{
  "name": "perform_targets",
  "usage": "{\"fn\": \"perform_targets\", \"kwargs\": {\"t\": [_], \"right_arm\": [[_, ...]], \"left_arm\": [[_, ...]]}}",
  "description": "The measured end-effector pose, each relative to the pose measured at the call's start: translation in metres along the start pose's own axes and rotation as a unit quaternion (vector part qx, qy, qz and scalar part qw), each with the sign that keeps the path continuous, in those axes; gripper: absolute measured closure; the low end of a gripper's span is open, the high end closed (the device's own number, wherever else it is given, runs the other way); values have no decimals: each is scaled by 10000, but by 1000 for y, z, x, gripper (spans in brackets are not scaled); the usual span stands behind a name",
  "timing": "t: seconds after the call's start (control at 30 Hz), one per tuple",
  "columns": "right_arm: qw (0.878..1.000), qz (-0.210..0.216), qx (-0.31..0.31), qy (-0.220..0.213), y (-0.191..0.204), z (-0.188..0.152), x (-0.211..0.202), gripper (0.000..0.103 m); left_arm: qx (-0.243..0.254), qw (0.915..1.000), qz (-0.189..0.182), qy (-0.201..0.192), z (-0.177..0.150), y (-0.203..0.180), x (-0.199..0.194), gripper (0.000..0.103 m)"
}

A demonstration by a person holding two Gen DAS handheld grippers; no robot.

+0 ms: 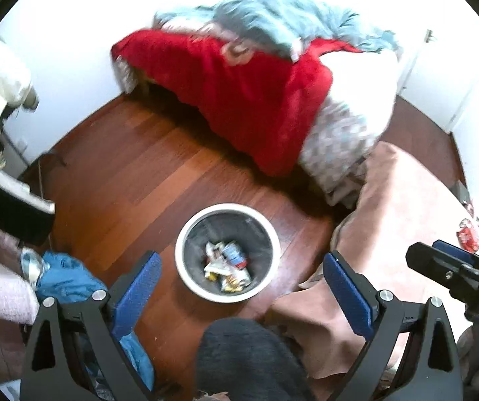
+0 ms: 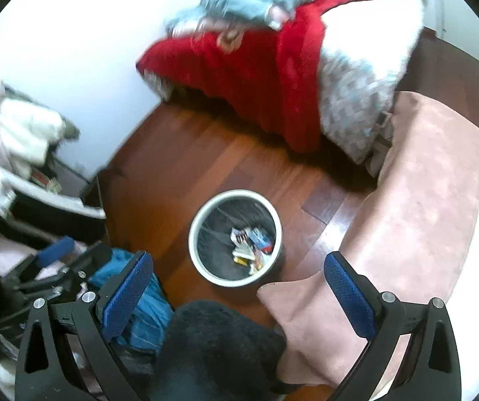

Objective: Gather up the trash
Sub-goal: 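Move both tools back over the table, then grasp the red snack wrapper with the right tool while the left tool grasps the clear plastic tray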

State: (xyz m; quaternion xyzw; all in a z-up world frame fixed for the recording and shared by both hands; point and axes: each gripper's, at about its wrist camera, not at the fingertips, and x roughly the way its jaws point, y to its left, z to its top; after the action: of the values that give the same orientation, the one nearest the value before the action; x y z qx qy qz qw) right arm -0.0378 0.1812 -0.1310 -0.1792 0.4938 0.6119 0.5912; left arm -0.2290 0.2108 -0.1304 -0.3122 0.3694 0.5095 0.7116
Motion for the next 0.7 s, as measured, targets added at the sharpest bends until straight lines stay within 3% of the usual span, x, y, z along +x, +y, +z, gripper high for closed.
{"fn": "perform_targets", "kwargs": {"t": [0.2,0.4,0.57,0.7], "right_arm": [[9972,-140,562,-474,-63,-15,-71,0],[9866,-826,1291,-556,-166,-51,-120,0],[9564,-1698,2318,-524,-294,-90,-158,0],[9204,-2182,3204,-505,-406,-121,-179,3]], "left_arm": [[495,9981,-121,-339,5,-70,-22,4],[1109,9922,-566,-103,-12,-180,13,4],[1768,9814,-693,286,-39,-285,67,4],[2213,9695,-789,698,-65,-362,109,4]]}}
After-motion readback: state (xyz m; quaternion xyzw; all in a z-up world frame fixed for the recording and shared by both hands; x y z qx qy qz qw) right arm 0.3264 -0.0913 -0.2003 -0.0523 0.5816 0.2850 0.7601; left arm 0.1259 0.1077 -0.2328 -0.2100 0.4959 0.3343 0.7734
